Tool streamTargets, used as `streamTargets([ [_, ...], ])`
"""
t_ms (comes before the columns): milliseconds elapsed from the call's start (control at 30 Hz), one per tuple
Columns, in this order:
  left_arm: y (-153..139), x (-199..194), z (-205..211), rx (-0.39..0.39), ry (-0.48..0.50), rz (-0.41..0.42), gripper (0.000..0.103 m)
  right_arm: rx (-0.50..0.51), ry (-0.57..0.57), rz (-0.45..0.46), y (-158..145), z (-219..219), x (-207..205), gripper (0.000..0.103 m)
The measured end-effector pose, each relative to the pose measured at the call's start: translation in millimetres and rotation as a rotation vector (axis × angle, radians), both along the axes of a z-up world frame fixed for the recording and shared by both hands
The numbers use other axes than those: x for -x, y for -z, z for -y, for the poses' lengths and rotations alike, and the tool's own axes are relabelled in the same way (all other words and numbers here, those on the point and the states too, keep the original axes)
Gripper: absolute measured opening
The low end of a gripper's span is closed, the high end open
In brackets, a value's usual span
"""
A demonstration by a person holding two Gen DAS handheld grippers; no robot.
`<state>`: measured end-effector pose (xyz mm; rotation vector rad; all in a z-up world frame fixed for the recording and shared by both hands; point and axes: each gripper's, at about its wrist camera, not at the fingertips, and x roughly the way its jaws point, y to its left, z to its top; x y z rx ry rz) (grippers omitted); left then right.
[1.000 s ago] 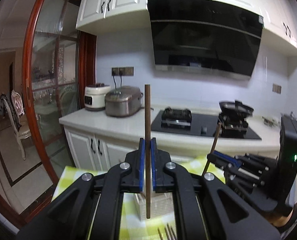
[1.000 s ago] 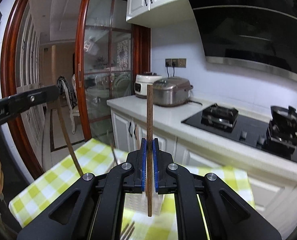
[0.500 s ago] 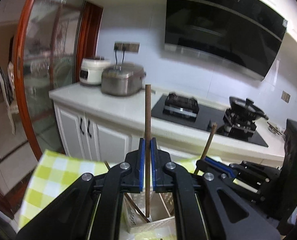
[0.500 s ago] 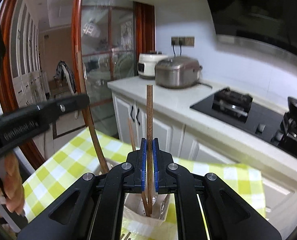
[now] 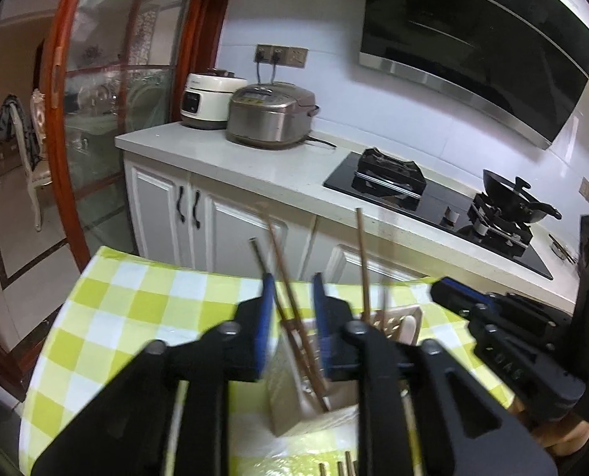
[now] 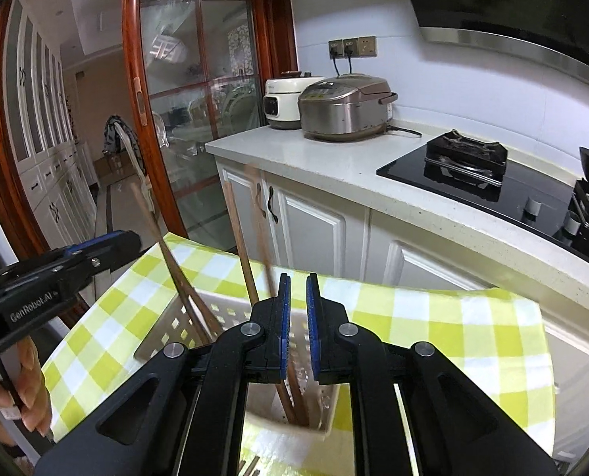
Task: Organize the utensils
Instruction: 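Open both tools to drop the chopsticks into the white caddy, then move both open tools back toward the remaining chopsticks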
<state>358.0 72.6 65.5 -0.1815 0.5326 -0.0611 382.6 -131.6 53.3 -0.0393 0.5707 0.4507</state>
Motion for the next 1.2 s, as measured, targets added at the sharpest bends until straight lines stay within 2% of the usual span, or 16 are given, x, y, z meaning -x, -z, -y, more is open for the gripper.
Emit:
streamTargets([
  [33, -1, 9, -4, 0.001, -0.015, 0.010, 0.040, -0.004, 0.006, 0.004, 0, 4, 6, 0.010],
  [67, -1, 18, -7, -0.001, -0.034, 0.021, 0.046, -0.008, 0.011, 0.007, 0, 7, 12, 0.012],
  [100, 0, 29, -10, -0.008, -0.061, 0.034, 0.059, -0.012, 0.016, 0.009, 2, 11, 21, 0.012],
  [233, 8, 72, -15, -0.062, -0.138, 0.073, 0.088, -0.015, 0.036, -0.003, 20, 26, 56, 0.013],
  [333, 24, 106, -12, -0.125, -0.174, 0.090, 0.098, -0.014, 0.046, -0.042, 44, 31, 81, 0.014],
  [433, 45, 130, -10, -0.152, -0.180, 0.064, 0.098, -0.013, 0.039, -0.091, 71, 29, 102, 0.014],
  [467, 52, 137, -11, -0.145, -0.181, 0.051, 0.098, -0.014, 0.040, -0.108, 80, 29, 108, 0.020],
  [500, 59, 144, -12, -0.134, -0.177, 0.040, 0.098, -0.017, 0.044, -0.132, 91, 29, 114, 0.034],
  [567, 76, 160, -13, -0.110, -0.171, 0.014, 0.098, -0.027, 0.047, -0.177, 112, 29, 125, 0.044],
  [733, 104, 186, -11, -0.098, -0.174, -0.016, 0.098, 0.011, 0.068, -0.234, 143, 22, 138, 0.044],
  [833, 113, 195, -7, -0.121, -0.176, -0.017, 0.098, 0.012, 0.088, -0.247, 150, 18, 147, 0.042],
  [900, 118, 197, -4, -0.132, -0.169, -0.023, 0.098, 0.017, 0.092, -0.247, 152, 14, 147, 0.032],
  [1000, 123, 199, -3, -0.147, -0.161, -0.030, 0.098, 0.026, 0.091, -0.247, 154, 6, 151, 0.023],
  [1200, 127, 201, -12, -0.143, -0.167, -0.039, 0.098, 0.045, 0.084, -0.264, 159, -7, 153, 0.013],
])
